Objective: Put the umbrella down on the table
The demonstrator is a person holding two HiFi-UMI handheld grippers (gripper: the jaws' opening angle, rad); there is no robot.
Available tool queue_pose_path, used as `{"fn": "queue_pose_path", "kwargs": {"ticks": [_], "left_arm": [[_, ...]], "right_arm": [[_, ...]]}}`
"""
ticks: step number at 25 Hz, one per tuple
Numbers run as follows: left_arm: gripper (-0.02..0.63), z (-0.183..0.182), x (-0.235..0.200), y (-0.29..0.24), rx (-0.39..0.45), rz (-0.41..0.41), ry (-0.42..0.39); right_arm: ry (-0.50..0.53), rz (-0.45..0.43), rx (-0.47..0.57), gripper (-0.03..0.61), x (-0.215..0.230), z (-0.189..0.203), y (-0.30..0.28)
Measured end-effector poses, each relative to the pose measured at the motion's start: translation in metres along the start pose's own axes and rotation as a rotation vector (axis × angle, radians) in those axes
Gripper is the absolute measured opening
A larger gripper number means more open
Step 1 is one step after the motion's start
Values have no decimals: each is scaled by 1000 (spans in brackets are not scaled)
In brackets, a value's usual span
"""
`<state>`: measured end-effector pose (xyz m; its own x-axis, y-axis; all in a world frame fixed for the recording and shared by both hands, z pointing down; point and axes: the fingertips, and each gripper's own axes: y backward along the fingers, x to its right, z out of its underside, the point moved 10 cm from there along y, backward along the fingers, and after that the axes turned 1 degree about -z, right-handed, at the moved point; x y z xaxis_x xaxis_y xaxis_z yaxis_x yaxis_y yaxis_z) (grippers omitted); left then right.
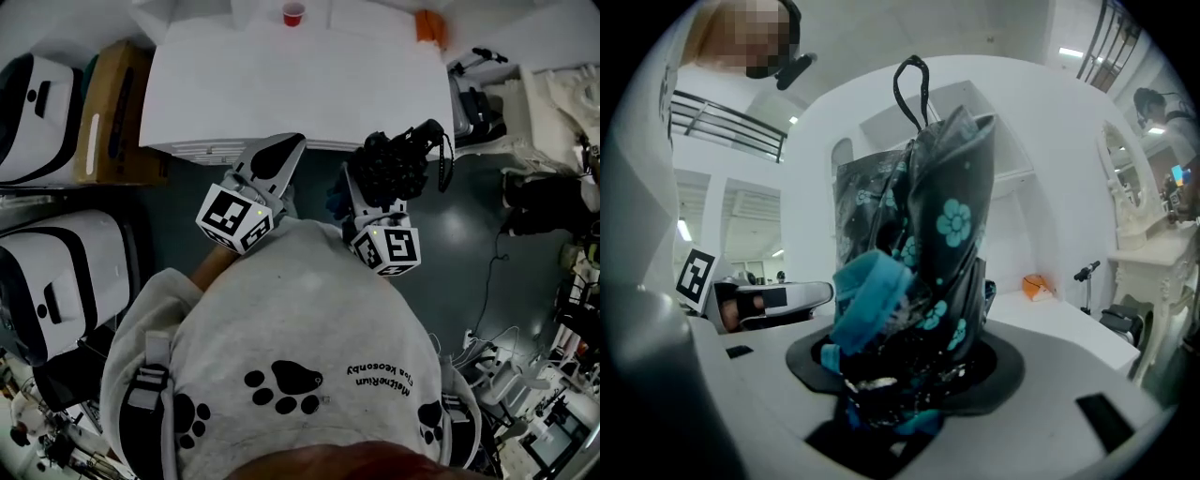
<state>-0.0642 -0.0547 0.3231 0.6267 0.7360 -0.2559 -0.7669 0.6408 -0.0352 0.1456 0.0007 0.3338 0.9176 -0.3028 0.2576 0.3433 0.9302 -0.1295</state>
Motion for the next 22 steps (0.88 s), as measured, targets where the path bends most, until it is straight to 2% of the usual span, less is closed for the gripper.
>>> {"fn": "queue_pose_path", "kwargs": {"ticks": [9, 22], "left_arm": [[18, -6, -70, -33, -6, 39, 45], [18, -6, -104, -48, 2, 9, 63]], "right_arm": [[12, 30, -34, 264, -1, -7, -72], [35, -7, -65, 264, 7, -11, -119]]}}
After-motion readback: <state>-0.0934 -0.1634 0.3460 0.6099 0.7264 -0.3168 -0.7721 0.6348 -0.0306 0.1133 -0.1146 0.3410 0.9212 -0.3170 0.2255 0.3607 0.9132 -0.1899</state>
